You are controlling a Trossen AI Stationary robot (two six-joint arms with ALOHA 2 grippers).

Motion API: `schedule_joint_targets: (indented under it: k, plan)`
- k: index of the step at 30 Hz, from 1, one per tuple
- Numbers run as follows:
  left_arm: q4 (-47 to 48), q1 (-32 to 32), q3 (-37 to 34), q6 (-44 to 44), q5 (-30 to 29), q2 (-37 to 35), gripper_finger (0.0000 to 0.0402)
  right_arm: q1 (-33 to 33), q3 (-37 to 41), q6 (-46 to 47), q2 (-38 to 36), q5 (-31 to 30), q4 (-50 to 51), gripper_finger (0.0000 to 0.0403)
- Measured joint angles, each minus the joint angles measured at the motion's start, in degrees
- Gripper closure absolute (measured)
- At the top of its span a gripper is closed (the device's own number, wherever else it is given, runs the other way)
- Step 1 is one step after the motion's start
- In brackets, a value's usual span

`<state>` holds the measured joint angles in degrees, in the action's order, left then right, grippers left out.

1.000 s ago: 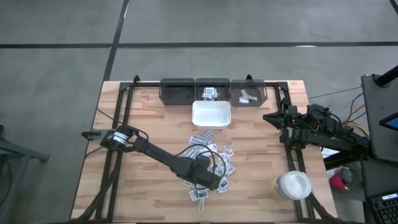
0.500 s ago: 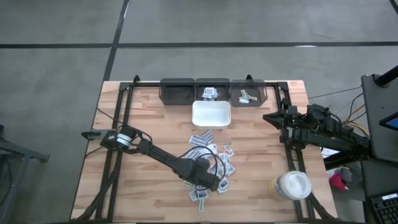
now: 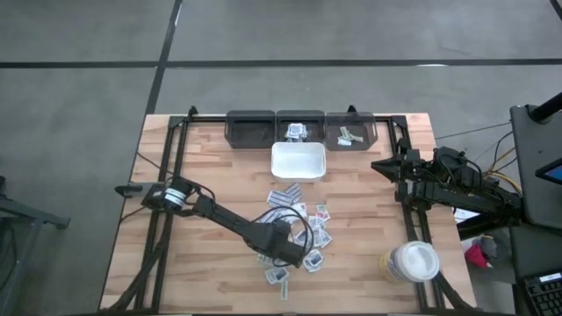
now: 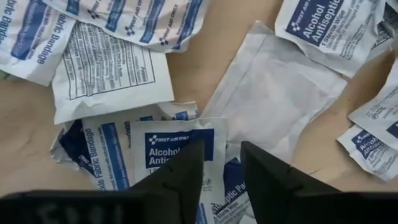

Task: Pick & Place First Aid Supplies
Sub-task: Put the blue alcohol pad into the middle gray bin

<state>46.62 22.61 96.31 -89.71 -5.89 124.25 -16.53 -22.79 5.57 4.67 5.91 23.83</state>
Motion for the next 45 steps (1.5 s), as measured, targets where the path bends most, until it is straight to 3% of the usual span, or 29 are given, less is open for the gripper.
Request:
schedule_joint_targets:
  k: [35,45]
  plan:
    - [-2.5,-0.6,-3.5,1.3,-4.7,-0.4,0.0345,0.0,0.0,0.0,0.0,0.0,0.0,0.0364]
    - [-2.7,-0.7,-3.6,3.4,-7.7,-0.3,0.0397,0.0,0.0,0.0,0.0,0.0,0.0,0.0364]
